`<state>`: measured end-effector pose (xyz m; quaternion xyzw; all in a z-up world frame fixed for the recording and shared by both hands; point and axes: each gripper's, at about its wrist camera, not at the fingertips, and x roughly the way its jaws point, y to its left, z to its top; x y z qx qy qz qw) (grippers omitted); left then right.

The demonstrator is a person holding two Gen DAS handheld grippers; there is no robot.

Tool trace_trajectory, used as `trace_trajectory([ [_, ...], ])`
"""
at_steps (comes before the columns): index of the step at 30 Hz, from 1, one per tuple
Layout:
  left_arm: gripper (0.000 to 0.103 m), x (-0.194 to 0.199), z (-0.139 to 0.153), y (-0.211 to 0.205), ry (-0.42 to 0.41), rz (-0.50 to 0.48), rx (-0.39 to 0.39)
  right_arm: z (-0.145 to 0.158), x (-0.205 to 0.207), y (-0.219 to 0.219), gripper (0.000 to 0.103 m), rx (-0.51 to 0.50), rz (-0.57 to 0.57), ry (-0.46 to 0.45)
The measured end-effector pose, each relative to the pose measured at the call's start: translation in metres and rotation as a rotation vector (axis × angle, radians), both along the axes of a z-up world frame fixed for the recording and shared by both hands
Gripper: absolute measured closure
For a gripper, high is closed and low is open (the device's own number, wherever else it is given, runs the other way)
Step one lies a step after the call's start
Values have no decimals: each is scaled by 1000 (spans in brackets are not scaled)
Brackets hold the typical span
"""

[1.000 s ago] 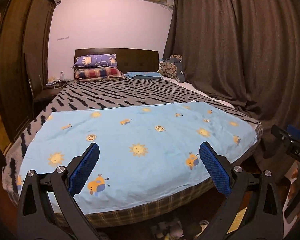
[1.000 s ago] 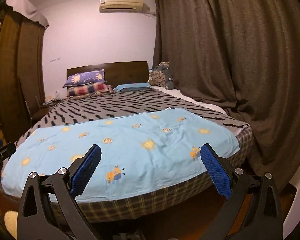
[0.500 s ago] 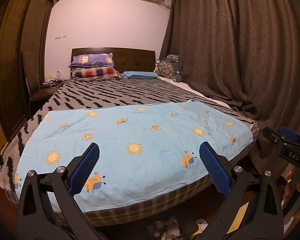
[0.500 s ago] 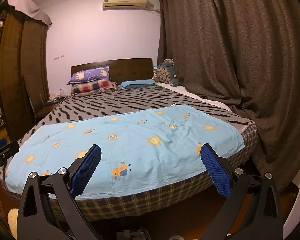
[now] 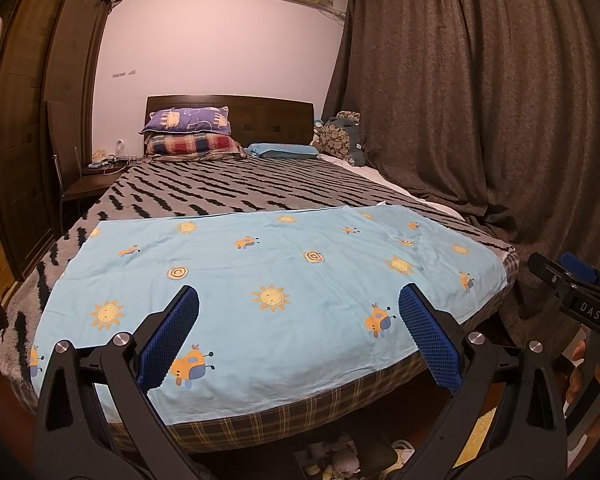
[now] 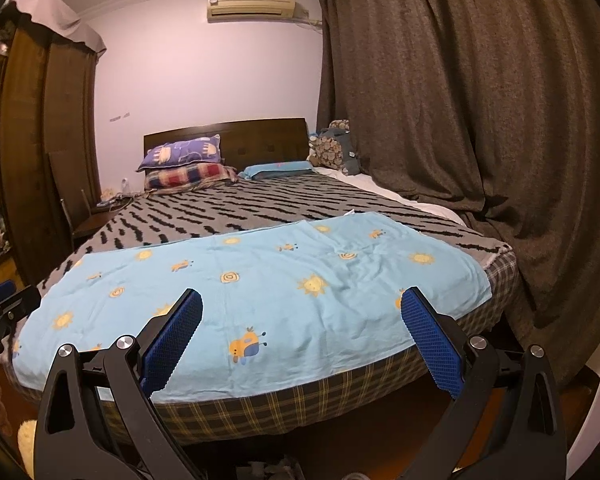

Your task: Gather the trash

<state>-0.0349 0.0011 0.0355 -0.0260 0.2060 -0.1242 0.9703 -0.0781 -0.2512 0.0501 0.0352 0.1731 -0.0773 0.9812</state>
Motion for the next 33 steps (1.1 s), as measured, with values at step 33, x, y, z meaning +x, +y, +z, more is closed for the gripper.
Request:
trace_trajectory([
  [33,8,-3,5,7,-20,22,-15,4,-5,7,3,9,13,-18],
])
